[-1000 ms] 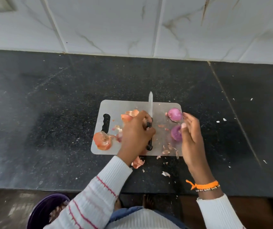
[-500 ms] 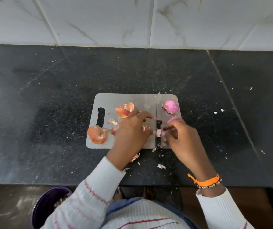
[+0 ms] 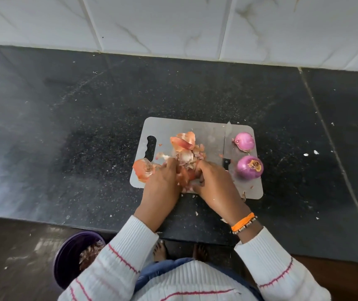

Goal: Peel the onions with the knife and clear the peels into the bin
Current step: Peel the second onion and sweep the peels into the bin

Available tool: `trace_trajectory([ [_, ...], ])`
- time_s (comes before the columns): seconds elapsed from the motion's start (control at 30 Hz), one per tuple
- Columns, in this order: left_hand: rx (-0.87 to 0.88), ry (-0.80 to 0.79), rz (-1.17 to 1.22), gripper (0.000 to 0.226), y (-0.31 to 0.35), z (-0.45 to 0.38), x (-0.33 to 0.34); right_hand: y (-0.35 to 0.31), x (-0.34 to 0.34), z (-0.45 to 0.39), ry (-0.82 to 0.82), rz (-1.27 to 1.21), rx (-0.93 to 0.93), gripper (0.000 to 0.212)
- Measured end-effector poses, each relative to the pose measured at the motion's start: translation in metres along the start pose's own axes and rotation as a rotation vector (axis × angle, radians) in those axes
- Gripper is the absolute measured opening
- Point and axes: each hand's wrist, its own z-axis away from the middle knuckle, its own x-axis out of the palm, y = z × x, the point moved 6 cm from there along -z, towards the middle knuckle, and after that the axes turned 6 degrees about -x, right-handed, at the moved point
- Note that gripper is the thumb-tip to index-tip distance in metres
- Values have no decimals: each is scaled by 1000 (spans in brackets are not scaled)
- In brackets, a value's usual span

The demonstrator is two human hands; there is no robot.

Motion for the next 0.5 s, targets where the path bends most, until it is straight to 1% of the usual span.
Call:
trace_trajectory([
  [0.07, 18, 91, 28, 18, 2, -7, -4, 1, -4, -8, 76, -45, 0, 27],
  [0.1, 29, 131, 55, 18, 4, -9, -7, 1, -6, -11, 105, -53, 0, 27],
  [0.13, 44, 163, 85, 20, 6, -10, -11, 2, -10, -14, 128, -54, 7, 28],
  [0.2, 64, 222, 134, 31, 7, -5, -25, 3, -23, -15, 161, -50, 28, 31],
  [0.23, 57, 265, 142, 39, 5, 0, -35, 4, -30, -16, 156, -31, 30, 39],
  [0.27, 34, 299, 126, 47, 0, 7, -43, 4, -36, -17, 118, 7, 33, 52],
  [0.3, 4, 317, 93, 55, -7, 13, -48, 5, -40, -19, 43, 48, 46, 68],
  [0.33, -39, 305, 49, 64, -15, 18, -51, 6, -41, -22, -49, 82, 69, 86],
  [0.37, -90, 254, 18, 76, -26, 18, -48, 7, -40, -26, -138, 112, 86, 102],
  [0.4, -147, 171, -2, 88, -37, 15, -41, 5, -37, -32, -213, 139, 87, 114],
  [0.43, -188, 78, -19, 99, -45, 11, -33, 3, -32, -39, -271, 161, 76, 123],
  [0.5, -182, -54, -62, 112, -50, -1, -18, -2, -20, -53, -349, 178, 60, 133],
])
